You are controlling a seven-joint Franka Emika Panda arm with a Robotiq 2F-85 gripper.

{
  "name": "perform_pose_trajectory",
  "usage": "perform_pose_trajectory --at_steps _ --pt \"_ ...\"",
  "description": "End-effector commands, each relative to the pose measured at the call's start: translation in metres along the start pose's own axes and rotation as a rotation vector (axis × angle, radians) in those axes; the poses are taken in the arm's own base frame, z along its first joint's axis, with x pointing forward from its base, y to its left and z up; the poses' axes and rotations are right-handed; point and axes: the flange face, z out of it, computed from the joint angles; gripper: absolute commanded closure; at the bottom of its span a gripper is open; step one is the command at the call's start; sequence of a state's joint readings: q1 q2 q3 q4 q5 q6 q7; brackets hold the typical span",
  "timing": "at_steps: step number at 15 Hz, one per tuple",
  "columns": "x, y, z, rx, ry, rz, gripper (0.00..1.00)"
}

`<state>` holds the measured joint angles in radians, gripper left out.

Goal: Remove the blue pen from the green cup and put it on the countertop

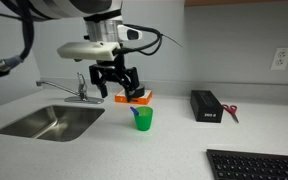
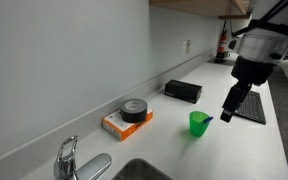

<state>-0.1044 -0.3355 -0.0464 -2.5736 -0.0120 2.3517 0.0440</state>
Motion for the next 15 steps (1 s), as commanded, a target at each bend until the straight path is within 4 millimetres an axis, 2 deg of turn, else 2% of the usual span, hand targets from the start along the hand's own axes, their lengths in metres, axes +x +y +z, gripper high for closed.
perform_pose_trajectory --at_steps 1,3,7,15 --pt "0.002 0.008 0.007 -0.010 -0.005 0.029 0.00" --pt "0.003 0.011 0.014 -0.013 -0.019 0.035 0.00" --pt "0.003 0.006 0.015 -0.042 0.013 0.042 0.00" --pt "0.009 -0.009 0.048 -0.163 0.035 0.056 0.00"
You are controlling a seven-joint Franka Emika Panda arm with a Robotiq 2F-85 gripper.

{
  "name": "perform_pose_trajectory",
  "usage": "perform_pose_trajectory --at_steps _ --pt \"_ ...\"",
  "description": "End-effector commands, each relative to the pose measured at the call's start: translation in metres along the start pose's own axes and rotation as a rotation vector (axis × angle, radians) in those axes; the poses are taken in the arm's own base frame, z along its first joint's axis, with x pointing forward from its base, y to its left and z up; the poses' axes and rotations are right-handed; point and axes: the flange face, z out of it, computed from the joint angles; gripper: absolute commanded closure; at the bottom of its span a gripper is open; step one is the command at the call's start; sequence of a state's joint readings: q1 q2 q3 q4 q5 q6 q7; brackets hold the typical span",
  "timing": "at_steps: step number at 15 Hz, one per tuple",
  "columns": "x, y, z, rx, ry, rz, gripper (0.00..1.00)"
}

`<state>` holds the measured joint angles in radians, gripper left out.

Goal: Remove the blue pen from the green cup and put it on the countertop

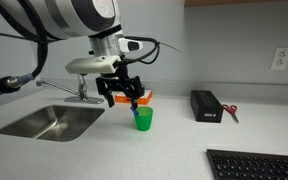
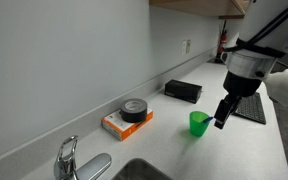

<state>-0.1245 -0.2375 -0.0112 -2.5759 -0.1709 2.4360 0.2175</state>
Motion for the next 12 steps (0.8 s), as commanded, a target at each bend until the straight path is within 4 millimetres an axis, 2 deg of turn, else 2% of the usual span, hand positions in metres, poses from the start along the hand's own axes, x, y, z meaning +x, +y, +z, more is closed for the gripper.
perform_pose_trajectory --at_steps 1,7,8,9,12 --pt "0.004 -0.006 0.015 -0.064 0.051 0.029 0.00" --pt "0.014 -0.012 0.031 -0.134 0.113 0.086 0.00" --pt "0.015 -0.013 0.034 -0.143 0.119 0.095 0.08" --pt "0.016 -0.013 0.035 -0.149 0.124 0.105 0.26" --pt "0.017 -0.013 0.036 -0.169 0.138 0.127 0.51"
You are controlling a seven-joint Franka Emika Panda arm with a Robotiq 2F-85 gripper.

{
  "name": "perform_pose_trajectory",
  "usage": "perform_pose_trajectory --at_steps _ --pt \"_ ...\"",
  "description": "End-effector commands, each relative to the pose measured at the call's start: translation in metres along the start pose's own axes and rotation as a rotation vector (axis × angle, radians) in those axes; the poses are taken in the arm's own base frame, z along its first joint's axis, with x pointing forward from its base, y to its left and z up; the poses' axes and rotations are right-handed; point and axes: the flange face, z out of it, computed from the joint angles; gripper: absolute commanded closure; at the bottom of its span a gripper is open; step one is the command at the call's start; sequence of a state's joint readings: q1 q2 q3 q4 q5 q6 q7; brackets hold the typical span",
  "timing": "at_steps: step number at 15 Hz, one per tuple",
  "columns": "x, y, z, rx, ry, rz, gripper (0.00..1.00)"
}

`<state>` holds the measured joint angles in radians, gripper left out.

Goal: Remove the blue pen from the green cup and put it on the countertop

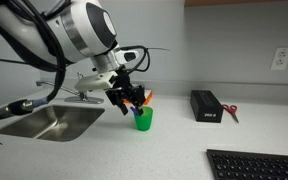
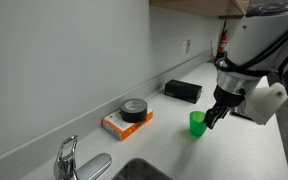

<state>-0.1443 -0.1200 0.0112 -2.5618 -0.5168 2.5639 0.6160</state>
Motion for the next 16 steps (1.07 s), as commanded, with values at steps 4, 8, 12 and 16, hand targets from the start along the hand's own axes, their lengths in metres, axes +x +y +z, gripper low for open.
perform_pose_trajectory --at_steps 4,8,12,16 --pt "0.009 0.004 -0.005 -0.026 0.069 0.060 0.81" --pt "0.012 0.010 -0.015 -0.023 0.085 0.085 1.00" --pt "0.004 0.018 -0.051 0.029 0.155 0.088 0.96" --pt "-0.018 0.017 -0.099 0.129 0.318 0.053 0.96"
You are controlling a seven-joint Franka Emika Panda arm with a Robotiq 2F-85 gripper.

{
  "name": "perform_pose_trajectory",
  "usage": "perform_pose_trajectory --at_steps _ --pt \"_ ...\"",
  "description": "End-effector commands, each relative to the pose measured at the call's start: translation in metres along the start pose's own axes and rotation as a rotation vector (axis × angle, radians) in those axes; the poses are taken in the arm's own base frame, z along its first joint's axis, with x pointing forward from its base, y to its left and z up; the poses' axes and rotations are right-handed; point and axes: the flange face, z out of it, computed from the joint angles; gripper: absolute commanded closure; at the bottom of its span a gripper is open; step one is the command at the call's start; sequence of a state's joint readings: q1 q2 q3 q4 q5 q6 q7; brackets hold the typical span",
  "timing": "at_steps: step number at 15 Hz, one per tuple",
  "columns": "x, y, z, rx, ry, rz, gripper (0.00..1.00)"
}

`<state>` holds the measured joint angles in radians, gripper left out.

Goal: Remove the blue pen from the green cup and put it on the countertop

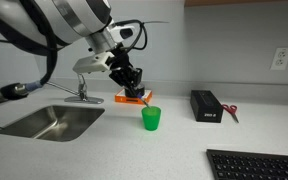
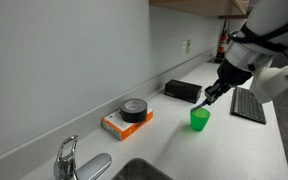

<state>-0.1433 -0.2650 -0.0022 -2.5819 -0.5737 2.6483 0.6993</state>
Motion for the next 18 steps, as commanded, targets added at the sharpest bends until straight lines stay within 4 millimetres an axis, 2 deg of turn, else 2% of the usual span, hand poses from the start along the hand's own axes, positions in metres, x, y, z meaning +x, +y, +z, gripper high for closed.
perform_pose_trajectory --at_steps 1,3,5,9,15,17,18 --pt "-0.025 -0.002 -0.051 0.117 0.154 -0.034 0.96" --pt "-0.032 -0.020 -0.060 0.192 0.227 -0.057 0.96" --pt "-0.039 -0.047 -0.049 0.249 0.245 -0.080 0.96" --pt "-0.053 -0.082 -0.006 0.300 0.191 -0.135 0.96" --pt "-0.060 -0.099 0.053 0.302 0.044 -0.148 0.96" --pt "-0.061 -0.104 0.070 0.294 -0.006 -0.145 0.59" --pt "-0.063 -0.106 0.078 0.294 -0.029 -0.143 0.53"
